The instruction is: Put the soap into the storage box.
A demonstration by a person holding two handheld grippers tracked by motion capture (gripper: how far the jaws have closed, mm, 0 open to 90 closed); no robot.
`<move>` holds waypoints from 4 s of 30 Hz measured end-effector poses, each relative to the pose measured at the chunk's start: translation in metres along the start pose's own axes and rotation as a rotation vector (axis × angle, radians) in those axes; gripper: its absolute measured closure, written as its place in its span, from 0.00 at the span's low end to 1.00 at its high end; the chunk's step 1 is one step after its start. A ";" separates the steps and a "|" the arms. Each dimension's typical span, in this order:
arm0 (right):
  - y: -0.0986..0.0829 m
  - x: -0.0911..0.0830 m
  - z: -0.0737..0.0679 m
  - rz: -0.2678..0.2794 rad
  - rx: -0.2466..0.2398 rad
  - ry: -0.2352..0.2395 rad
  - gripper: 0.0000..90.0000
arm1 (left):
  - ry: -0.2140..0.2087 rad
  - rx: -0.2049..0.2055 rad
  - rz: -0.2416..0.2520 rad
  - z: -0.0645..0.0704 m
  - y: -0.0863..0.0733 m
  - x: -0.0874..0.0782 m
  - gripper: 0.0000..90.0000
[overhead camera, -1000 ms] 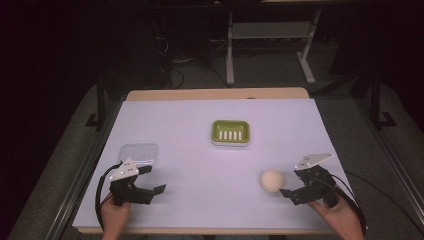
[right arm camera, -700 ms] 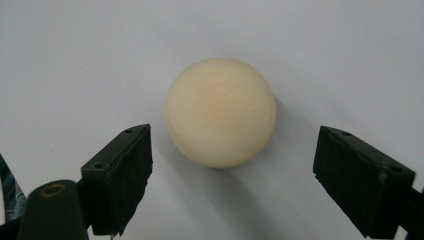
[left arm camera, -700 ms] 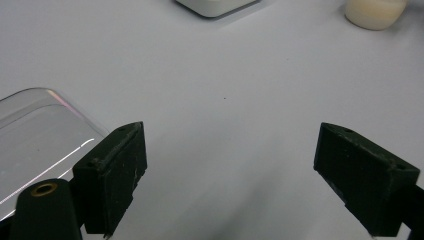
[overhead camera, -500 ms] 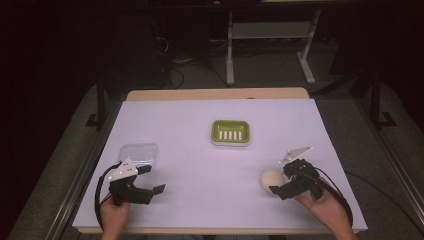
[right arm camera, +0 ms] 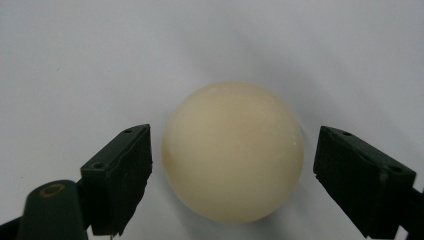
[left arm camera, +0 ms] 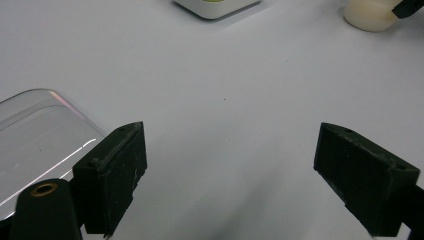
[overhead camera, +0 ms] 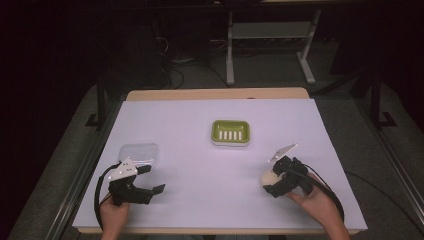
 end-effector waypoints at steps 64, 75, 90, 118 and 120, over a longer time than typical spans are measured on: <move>0.003 0.004 0.003 -0.043 0.036 0.025 0.25 | 0.001 -0.015 0.010 0.001 0.000 0.000 0.14; 0.022 -0.006 0.010 -0.025 0.032 0.056 0.25 | 0.001 -0.018 0.019 0.001 0.000 -0.002 0.14; 0.047 -0.013 0.018 -0.017 0.019 0.073 0.25 | 0.001 -0.018 0.022 0.000 0.000 -0.003 0.14; 0.080 -0.024 0.025 0.003 0.007 0.098 0.25 | 0.001 -0.017 0.028 0.000 0.001 -0.005 0.14; 0.081 -0.024 0.025 0.007 0.007 0.101 0.25 | 0.002 -0.017 0.027 0.000 0.001 -0.005 0.14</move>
Point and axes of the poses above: each handheld gripper's, and its own axes: x roughly forward along the jaws, y roughly out of its top, z roughly to its right, the point moved 7 cm from there along x, roughly forward along the jaws, and after that the axes turned 1 degree about -x, right-handed, at the moved point
